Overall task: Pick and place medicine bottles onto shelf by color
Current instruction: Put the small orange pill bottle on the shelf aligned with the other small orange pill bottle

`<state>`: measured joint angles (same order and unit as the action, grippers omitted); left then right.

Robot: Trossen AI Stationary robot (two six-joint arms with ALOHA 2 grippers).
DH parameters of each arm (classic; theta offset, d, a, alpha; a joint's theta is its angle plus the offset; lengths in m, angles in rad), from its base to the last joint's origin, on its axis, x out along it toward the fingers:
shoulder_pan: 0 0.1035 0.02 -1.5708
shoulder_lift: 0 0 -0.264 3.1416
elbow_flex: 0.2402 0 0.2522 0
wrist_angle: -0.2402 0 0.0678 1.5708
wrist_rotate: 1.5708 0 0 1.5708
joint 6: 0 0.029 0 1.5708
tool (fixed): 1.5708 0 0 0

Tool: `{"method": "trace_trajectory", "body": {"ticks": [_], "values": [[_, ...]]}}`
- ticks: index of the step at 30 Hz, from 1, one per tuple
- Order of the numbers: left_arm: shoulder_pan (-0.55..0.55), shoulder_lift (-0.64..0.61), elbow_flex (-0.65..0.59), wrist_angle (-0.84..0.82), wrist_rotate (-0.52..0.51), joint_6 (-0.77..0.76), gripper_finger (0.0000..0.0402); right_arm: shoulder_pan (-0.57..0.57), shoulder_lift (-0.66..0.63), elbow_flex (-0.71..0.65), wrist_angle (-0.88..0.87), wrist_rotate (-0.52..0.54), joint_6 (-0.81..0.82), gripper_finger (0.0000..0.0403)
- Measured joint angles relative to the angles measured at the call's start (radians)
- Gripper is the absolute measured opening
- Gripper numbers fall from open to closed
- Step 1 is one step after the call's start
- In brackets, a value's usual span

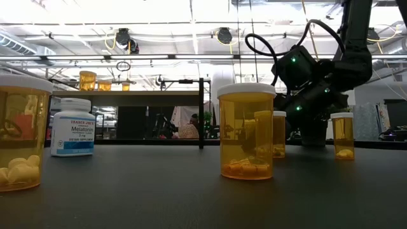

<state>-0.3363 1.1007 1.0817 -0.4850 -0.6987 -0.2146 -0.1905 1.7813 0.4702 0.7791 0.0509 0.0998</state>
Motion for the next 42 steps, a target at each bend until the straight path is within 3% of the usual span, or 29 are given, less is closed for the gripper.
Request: {"method": "trace_trajectory", "body": {"ticks": [11,21,28,31,37,42], "values": [[0.000,0.000,0.000,0.016,0.000,0.006,0.0214,0.002,-0.034,-0.004,-0.023,-0.006,0.000,0.0098],[0.002,0.011,0.000,0.028,0.000,0.007,0.0214,0.011,-0.232,-0.004,-0.134,-0.004,0.010,0.0091],[0.022,0.080,0.001,0.125,0.007,0.107,0.0214,0.061,-0.371,-0.001,-0.123,-0.003,0.010,0.0092],[0.041,0.134,0.001,0.203,0.057,0.155,0.0214,0.098,-0.407,0.027,-0.144,-0.002,-0.013,0.0092],[0.100,0.227,0.001,0.319,0.253,0.231,0.0227,0.186,-0.412,0.151,-0.226,-0.001,-0.115,0.0092],[0.138,0.271,0.001,0.346,0.268,0.236,0.0258,0.239,-0.389,0.268,-0.369,0.011,-0.149,0.0092]]}}
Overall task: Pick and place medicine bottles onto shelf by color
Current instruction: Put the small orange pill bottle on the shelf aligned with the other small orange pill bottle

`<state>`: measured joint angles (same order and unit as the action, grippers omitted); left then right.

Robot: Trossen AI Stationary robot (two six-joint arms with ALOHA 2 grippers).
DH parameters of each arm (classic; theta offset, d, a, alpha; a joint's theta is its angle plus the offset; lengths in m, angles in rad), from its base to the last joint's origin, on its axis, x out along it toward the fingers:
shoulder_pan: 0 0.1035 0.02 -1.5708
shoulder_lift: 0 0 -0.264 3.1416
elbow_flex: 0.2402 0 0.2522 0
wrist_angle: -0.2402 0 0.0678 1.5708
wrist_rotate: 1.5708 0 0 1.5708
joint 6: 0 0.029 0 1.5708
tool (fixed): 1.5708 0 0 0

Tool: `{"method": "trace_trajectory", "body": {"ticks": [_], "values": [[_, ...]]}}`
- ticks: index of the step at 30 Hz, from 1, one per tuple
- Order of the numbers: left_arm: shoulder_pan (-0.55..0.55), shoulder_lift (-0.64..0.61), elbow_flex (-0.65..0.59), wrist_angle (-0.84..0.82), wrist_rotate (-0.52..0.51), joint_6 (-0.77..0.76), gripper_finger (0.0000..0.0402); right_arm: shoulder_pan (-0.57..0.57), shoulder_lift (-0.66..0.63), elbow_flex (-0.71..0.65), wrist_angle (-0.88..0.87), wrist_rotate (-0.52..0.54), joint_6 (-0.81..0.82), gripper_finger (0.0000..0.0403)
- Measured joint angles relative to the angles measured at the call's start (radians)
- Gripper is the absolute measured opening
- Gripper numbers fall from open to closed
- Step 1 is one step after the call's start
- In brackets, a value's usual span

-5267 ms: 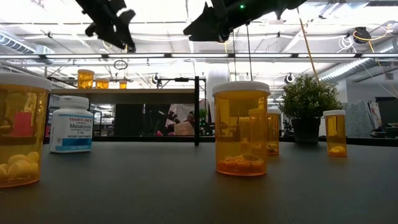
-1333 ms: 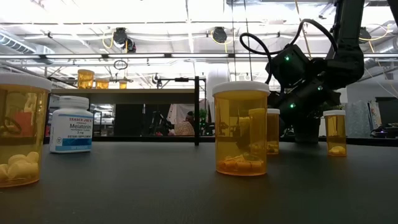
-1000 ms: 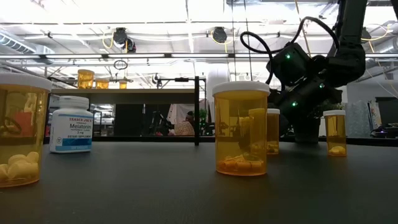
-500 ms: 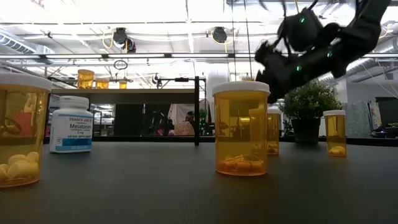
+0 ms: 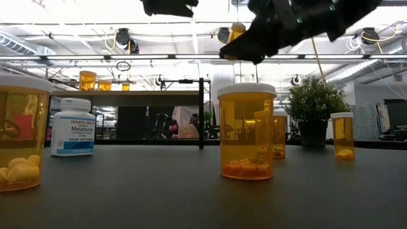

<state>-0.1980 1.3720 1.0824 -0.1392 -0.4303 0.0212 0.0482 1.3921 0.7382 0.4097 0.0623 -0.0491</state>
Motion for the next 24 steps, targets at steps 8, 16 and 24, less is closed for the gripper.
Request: {"method": "trace_trajectory", "body": {"ticks": [8,16,24], "values": [[0.024,0.053,0.000,0.029,0.071,0.008,0.0293,0.020,0.063,0.054,-0.052,0.124,0.033,0.0093],[0.059,0.117,0.000,0.071,0.085,0.032,0.0294,0.019,0.114,0.069,-0.038,0.124,0.040,0.0093],[0.075,0.189,-0.001,0.174,0.152,0.079,0.0294,0.019,0.116,0.070,-0.033,0.124,0.032,0.0093]]}}
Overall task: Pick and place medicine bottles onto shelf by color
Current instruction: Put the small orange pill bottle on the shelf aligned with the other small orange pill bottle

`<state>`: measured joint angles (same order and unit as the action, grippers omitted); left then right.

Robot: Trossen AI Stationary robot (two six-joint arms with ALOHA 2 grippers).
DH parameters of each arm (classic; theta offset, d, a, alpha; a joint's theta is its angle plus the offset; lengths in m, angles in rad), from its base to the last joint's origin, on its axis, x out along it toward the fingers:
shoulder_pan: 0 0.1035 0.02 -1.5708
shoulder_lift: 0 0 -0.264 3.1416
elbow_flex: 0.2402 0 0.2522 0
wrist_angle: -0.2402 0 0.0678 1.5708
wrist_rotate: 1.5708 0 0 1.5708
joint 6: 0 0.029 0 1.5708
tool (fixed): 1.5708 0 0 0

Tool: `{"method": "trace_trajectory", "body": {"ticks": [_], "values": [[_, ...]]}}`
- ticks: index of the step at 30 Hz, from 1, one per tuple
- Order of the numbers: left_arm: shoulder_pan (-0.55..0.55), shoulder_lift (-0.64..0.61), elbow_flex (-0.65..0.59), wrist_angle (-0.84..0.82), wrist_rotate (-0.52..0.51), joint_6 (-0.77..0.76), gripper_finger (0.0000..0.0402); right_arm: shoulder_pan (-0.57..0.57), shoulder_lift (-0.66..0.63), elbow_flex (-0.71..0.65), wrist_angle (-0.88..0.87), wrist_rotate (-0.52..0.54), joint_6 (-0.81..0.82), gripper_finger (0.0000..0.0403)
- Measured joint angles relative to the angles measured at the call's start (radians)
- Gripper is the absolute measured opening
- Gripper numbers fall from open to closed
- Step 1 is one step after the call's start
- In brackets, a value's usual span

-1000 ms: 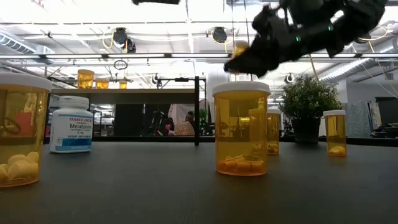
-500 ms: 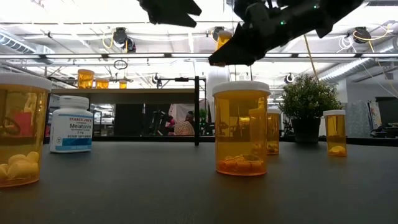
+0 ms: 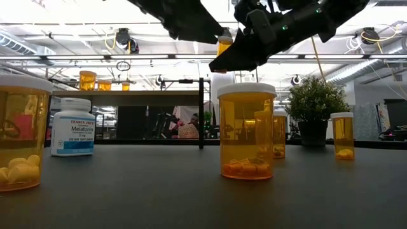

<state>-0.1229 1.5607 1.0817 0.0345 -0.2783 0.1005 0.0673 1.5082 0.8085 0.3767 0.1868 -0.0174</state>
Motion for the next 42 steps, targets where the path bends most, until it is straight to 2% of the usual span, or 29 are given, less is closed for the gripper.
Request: {"method": "trace_trajectory", "body": {"ticks": [18,36,39,42], "values": [[0.039,0.071,0.000,0.092,0.044,0.003,0.0294,0.000,-0.001,-0.003,-0.001,-0.005,-0.008,0.0094],[0.038,0.064,0.000,0.097,0.045,0.018,0.0294,0.000,0.000,-0.001,-0.007,-0.005,-0.009,0.0094],[0.038,0.064,0.000,0.097,0.045,0.017,0.0284,0.000,0.000,-0.001,-0.007,-0.005,-0.009,0.0094],[0.038,0.064,0.000,0.097,0.058,0.015,0.0258,0.000,0.000,-0.001,-0.007,-0.005,-0.009,0.0094]]}}
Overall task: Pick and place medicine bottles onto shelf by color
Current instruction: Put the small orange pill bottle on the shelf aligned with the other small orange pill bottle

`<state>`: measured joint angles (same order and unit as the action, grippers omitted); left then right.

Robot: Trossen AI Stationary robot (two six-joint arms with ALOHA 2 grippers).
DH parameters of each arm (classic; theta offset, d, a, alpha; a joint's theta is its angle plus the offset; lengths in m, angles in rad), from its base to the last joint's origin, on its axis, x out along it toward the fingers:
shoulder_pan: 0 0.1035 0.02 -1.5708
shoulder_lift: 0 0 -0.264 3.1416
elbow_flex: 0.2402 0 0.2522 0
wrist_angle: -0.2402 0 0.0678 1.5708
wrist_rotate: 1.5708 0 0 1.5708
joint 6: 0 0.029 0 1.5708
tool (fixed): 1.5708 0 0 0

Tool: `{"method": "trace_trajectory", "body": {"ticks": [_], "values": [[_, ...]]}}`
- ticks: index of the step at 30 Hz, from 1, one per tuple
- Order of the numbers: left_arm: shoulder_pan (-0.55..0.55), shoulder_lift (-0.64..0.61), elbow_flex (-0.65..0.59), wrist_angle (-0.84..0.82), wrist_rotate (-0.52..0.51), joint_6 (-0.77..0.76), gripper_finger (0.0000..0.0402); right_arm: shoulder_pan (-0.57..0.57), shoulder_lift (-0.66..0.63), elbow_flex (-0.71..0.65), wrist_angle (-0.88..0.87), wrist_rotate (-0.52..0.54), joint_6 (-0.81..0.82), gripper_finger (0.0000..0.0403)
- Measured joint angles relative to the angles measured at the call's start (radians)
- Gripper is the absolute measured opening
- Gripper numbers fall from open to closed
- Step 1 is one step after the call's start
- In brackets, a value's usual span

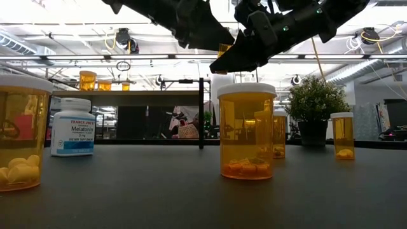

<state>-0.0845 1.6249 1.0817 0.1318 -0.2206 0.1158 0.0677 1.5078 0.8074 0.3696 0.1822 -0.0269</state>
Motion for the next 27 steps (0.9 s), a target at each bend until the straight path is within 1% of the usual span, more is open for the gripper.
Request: {"method": "trace_trajectory", "body": {"ticks": [6,14,21,27], "values": [[0.000,0.000,0.000,0.000,0.012,-0.010,0.0205,0.000,0.000,0.000,-0.001,0.000,0.000,0.0094],[0.000,0.000,0.000,0.000,0.013,-0.008,0.0158,0.000,0.000,0.000,-0.001,0.000,0.000,0.0094],[0.000,0.000,0.000,0.000,0.013,-0.006,0.0133,0.000,0.000,0.000,-0.001,0.000,0.000,0.0094],[0.000,0.000,0.000,0.000,0.013,-0.006,0.0131,0.000,0.000,0.000,-0.001,0.000,0.007,0.0102]]}}
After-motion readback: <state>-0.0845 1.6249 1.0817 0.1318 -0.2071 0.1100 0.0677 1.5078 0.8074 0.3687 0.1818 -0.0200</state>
